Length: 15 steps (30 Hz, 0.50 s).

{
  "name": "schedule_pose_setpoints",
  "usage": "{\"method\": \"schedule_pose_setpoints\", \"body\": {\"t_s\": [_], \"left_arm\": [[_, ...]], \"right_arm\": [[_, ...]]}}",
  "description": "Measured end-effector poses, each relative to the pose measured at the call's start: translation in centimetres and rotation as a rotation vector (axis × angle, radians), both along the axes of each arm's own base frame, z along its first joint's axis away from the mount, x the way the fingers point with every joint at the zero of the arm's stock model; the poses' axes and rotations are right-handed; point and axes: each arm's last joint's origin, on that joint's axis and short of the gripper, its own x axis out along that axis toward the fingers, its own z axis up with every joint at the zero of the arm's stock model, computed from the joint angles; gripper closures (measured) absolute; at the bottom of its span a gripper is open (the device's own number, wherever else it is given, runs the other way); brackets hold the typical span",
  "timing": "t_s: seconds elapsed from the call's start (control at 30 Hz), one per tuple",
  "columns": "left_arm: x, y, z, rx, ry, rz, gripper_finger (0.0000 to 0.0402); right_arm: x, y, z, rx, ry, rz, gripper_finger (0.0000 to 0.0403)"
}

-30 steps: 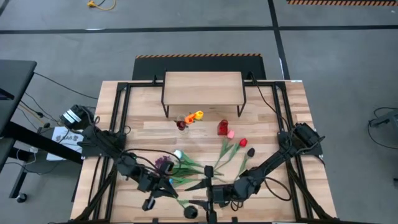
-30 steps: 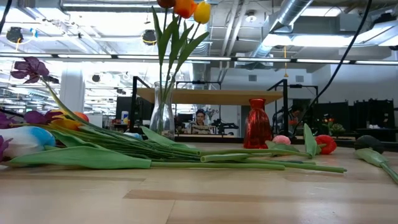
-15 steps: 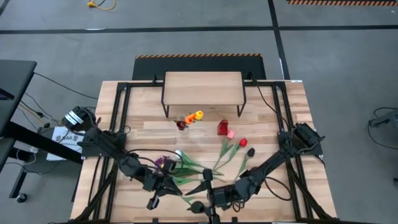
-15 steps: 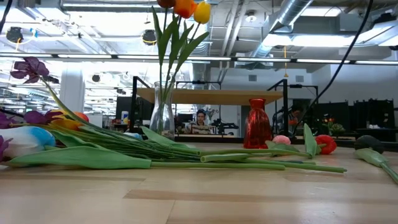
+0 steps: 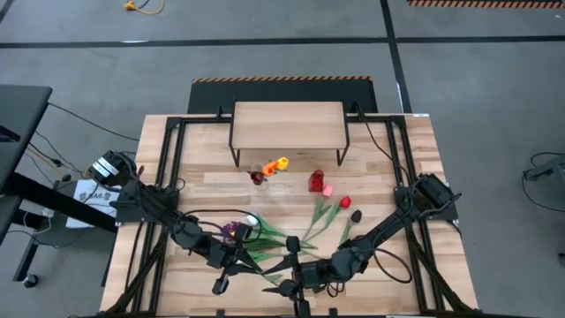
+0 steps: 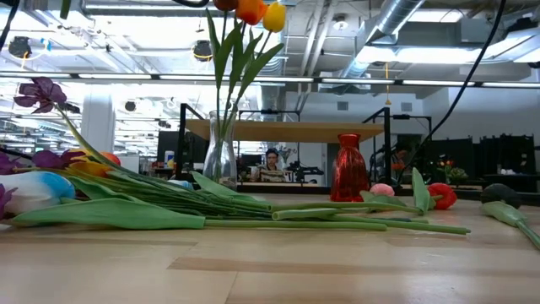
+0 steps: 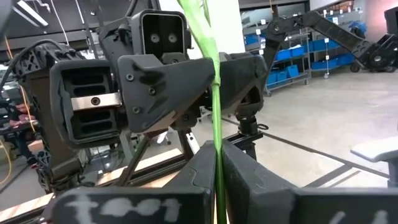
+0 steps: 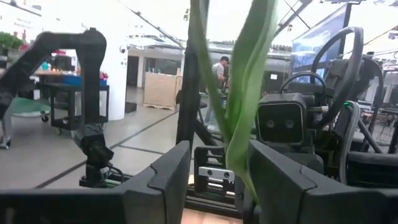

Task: Pick and place flowers into a vace then onto a shelf
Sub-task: Put the left black tulip into the transparent vase

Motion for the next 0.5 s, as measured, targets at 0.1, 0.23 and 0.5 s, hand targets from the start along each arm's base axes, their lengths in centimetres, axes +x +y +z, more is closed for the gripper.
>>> {"method": "schedule_pose_setpoints", "body": {"t_s": [0.1,0.23,0.5], "left_arm": [[0.0,-0.01,-0.06,0.003,0.005,0.0,0.0401],[0.03,0.02,-0.16,0.005,0.015,0.014,0.0401],[0.04,0.01,-0.21,0.003,0.022,0.014,0.0401]], "right_arm": [[-0.02,-0.02,0.13,0.015,-0.009,0.002,0.0262],[-0.02,-0.03,0.13,0.015,-0.009,0.001,0.0275],[-0.02,-0.03,0.13,0.014,-0.009,0.001,0.0295]]}}
